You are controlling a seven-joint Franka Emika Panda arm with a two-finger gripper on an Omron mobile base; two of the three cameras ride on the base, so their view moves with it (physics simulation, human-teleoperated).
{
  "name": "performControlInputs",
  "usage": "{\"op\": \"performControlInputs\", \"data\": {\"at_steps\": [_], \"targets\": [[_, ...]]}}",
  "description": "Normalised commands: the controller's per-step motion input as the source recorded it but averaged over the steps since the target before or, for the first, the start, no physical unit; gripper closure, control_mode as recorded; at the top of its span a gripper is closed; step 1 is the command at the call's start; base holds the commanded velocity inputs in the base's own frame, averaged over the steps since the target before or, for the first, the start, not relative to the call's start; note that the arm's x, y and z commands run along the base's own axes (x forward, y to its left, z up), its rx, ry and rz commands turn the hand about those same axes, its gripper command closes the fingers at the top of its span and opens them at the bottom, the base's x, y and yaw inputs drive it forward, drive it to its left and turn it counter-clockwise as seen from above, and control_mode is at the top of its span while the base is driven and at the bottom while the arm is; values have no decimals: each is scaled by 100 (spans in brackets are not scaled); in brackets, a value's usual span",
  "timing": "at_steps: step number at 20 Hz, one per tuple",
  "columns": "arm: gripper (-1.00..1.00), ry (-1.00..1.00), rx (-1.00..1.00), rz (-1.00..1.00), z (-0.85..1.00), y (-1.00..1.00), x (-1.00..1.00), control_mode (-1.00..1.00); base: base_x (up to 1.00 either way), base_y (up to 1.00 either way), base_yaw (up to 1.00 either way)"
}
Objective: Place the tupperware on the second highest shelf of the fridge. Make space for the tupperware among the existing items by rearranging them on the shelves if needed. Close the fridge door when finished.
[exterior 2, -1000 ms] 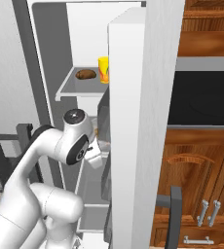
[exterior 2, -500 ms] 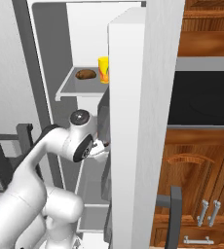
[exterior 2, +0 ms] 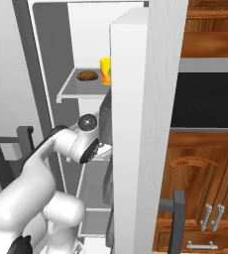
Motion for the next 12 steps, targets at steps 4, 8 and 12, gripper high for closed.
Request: {"op": "performControlInputs", "data": {"at_steps": [4,8,12], "targets": [[100,-8,0,6,-4,0,43,-100,0,0,0],[100,-5,0,1,-5,0,50,-100,0,0,0],[100,-1,0,0,0,0,41,-100,0,0,0]]}}
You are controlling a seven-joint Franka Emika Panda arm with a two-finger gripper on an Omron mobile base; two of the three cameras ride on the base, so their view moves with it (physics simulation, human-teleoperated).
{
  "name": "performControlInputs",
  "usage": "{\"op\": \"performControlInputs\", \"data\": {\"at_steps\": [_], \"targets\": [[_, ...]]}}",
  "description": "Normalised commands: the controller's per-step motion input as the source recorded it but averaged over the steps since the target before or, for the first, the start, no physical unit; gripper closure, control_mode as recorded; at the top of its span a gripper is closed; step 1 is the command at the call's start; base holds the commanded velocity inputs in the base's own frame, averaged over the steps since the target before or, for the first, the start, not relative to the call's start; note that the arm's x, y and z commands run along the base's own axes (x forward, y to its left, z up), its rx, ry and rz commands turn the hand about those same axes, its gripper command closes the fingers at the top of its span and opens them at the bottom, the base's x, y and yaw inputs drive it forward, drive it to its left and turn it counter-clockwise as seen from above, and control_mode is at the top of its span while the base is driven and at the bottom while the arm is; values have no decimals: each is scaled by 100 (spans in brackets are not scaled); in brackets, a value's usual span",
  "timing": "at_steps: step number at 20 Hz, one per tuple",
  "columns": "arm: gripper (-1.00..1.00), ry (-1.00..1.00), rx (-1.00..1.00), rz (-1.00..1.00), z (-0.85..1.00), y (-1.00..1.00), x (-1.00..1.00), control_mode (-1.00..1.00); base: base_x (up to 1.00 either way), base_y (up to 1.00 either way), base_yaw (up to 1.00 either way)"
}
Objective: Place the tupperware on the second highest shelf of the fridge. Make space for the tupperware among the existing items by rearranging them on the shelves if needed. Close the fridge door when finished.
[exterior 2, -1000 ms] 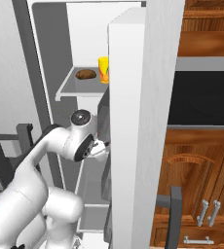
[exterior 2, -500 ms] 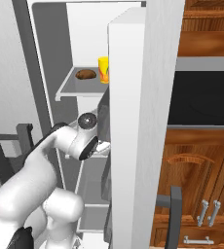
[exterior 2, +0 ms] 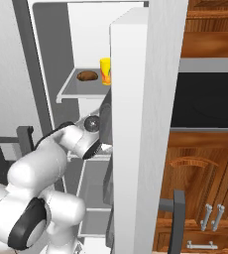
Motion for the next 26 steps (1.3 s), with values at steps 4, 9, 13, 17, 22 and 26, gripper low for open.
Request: {"op": "performControlInputs", "data": {"at_steps": [4,9,13,17,22,26], "targets": [[100,0,0,1,0,0,47,-100,0,0,0],[100,-3,2,5,-6,0,53,-100,0,0,0],[100,-9,3,9,-31,0,47,-100,0,0,0],[100,-6,1,9,-34,0,45,-100,0,0,0],[100,-1,0,7,-33,0,56,-100,0,0,0],[100,0,1,7,-39,0,59,-100,0,0,0]]}}
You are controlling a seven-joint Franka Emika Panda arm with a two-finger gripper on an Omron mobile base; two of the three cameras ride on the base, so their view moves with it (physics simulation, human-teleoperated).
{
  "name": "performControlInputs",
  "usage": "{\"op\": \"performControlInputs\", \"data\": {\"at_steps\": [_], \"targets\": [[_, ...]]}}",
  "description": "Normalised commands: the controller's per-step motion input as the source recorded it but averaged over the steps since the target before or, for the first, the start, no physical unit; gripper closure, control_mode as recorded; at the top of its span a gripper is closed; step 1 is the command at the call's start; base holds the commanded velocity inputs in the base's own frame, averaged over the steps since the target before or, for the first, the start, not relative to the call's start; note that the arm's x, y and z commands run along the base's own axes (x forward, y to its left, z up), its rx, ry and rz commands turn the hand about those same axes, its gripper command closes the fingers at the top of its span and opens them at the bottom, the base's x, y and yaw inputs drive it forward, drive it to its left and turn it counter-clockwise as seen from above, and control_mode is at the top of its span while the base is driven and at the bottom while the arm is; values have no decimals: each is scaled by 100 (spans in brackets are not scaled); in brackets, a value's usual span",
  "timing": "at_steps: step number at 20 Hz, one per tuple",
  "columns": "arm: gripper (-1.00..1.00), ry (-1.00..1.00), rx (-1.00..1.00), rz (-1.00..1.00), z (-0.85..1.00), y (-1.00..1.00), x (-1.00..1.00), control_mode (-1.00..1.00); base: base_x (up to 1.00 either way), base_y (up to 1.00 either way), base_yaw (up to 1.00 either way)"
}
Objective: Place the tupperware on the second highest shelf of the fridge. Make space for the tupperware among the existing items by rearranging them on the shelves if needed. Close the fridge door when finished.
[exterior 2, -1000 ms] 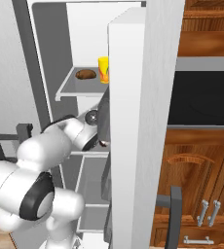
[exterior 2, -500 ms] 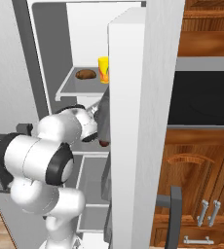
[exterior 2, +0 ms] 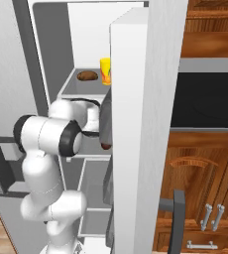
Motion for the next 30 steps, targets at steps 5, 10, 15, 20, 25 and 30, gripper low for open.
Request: {"op": "performControlInputs", "data": {"at_steps": [5,10,15,20,25,30], "targets": [[100,-3,1,5,-17,-2,59,-100,0,0,0],[-100,-3,0,3,0,0,59,-100,0,0,0],[-100,-16,0,7,9,-4,-5,-100,0,0,0],[-100,-34,0,10,40,-5,-63,-100,0,0,0],[-100,-39,0,5,79,-31,-86,-100,0,0,0],[-100,-13,-9,8,100,0,-90,-100,0,0,0]]}}
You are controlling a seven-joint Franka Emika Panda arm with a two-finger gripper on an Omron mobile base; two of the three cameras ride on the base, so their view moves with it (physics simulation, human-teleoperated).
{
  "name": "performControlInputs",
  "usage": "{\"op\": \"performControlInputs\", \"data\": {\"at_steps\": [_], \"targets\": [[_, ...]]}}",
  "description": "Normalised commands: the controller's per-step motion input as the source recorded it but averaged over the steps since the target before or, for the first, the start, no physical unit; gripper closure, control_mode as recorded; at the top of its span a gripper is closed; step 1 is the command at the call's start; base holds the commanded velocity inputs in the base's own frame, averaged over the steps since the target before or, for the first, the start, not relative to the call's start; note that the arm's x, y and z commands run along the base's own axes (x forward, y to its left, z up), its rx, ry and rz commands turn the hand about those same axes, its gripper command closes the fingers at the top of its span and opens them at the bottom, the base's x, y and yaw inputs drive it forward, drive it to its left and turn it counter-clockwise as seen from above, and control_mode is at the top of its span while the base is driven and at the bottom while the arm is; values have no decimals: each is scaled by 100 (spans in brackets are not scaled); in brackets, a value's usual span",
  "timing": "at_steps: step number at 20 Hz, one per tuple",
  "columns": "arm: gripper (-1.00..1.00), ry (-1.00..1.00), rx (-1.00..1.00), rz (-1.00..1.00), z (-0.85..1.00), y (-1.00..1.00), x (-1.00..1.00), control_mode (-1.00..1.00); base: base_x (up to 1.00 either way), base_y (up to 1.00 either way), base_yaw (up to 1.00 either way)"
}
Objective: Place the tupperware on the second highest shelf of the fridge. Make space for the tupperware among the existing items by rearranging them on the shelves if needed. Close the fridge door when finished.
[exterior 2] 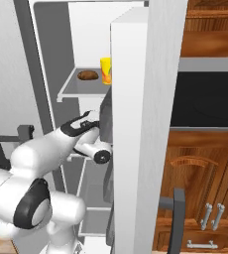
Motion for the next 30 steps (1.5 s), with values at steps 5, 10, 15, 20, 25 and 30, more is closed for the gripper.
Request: {"op": "performControlInputs", "data": {"at_steps": [5,10,15,20,25,30], "targets": [[-100,6,-24,11,100,5,-74,-100,0,0,0],[-100,31,-33,10,100,0,-84,-100,0,0,0],[-100,36,-34,11,100,-1,-98,-100,0,0,0],[-100,31,-29,13,67,-2,-100,-100,0,0,0],[-100,6,-12,10,-7,3,-94,-100,0,0,0],[-100,5,-1,1,0,0,-27,-100,0,0,0]]}}
